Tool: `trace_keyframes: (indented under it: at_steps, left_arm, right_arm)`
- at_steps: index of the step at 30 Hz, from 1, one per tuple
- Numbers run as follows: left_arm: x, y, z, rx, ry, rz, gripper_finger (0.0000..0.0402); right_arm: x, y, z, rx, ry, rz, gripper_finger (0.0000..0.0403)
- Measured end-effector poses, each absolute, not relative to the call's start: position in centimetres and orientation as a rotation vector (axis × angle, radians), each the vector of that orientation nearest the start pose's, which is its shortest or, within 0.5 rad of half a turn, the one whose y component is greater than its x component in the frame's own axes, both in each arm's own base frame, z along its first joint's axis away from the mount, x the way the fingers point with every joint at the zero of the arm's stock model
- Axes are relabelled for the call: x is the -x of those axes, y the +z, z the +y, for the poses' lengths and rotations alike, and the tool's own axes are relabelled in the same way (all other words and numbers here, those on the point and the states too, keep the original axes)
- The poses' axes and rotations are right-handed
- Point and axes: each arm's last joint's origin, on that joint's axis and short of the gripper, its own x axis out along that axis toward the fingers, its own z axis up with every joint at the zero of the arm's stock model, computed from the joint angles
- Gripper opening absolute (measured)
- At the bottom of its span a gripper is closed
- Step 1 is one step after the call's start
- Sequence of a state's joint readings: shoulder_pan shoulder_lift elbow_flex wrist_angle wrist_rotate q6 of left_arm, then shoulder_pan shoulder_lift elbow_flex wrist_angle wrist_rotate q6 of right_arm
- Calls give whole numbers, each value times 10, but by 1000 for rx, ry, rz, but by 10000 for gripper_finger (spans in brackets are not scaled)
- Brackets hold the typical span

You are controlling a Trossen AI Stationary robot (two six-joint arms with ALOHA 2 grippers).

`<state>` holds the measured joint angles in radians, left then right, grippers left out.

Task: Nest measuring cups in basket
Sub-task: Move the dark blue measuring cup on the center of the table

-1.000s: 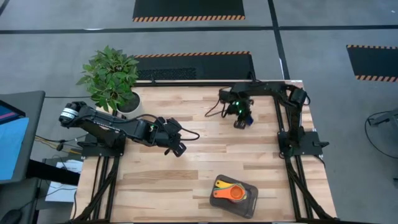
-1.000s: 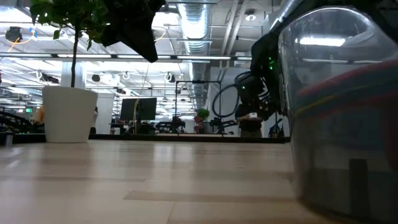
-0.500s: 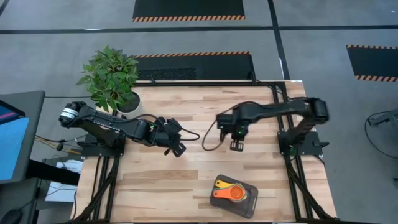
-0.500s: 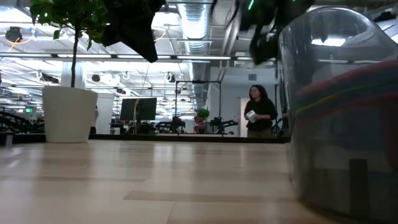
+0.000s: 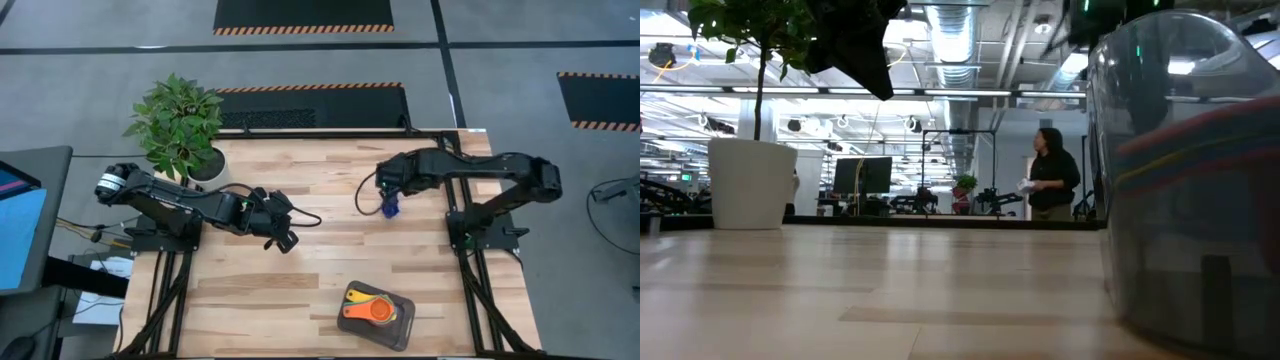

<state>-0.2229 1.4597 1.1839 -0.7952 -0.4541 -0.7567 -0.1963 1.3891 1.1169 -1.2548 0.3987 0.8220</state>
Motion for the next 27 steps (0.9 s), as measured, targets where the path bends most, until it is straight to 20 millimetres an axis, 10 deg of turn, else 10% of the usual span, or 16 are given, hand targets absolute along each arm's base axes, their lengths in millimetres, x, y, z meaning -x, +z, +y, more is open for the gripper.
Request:
trace_keyframes:
  at_steps: [20,27]
  left_arm:
    - [-283,275,-51,331,572,861,11]
    - [-283,275,-51,328,571,861,11]
  right_arm:
    - [-215,190,-105,-831,-752,1077,63]
    - [-221,208,-93,-710,-884,884,63]
